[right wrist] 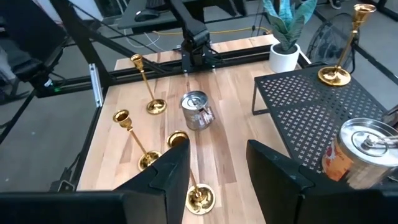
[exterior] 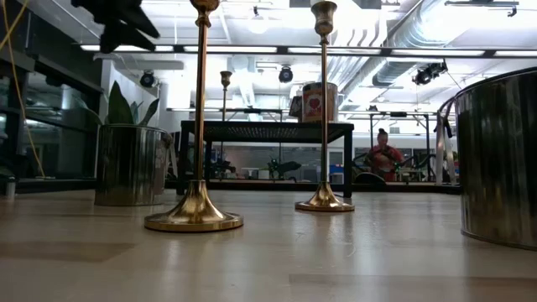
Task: Pick & Place candle stick holders
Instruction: Put the gold candle holder on the shelf
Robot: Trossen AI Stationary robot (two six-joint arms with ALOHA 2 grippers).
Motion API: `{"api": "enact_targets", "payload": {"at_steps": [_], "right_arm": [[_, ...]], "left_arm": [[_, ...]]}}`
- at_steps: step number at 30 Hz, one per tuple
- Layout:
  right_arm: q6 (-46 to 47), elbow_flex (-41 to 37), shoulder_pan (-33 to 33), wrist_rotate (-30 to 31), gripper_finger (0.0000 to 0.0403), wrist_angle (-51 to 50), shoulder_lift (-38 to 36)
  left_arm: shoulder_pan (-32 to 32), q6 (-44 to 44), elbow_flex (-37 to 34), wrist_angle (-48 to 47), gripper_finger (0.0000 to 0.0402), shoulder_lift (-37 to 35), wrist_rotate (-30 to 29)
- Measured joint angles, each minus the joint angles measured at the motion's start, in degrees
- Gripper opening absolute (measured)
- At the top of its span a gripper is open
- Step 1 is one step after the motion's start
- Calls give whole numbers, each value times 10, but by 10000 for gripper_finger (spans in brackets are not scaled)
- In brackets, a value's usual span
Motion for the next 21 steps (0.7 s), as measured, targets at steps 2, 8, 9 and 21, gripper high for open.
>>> {"api": "enact_targets", "payload": {"at_steps": [2,8,9,21], "right_arm": [[-8,0,0,-2,150,0,0],[-10,0,0,-2,151,0,0],[-10,0,0,-2,151,0,0],[-10,0,0,-17,150,-1,0]], "left_arm": [[-5,-17,0,-28,152,-9,41],[-76,-80,0,-101,152,-11,86],[-93,-92,0,-106,152,-11,85],[-291,-325,0,-154,152,-4,-8]]}}
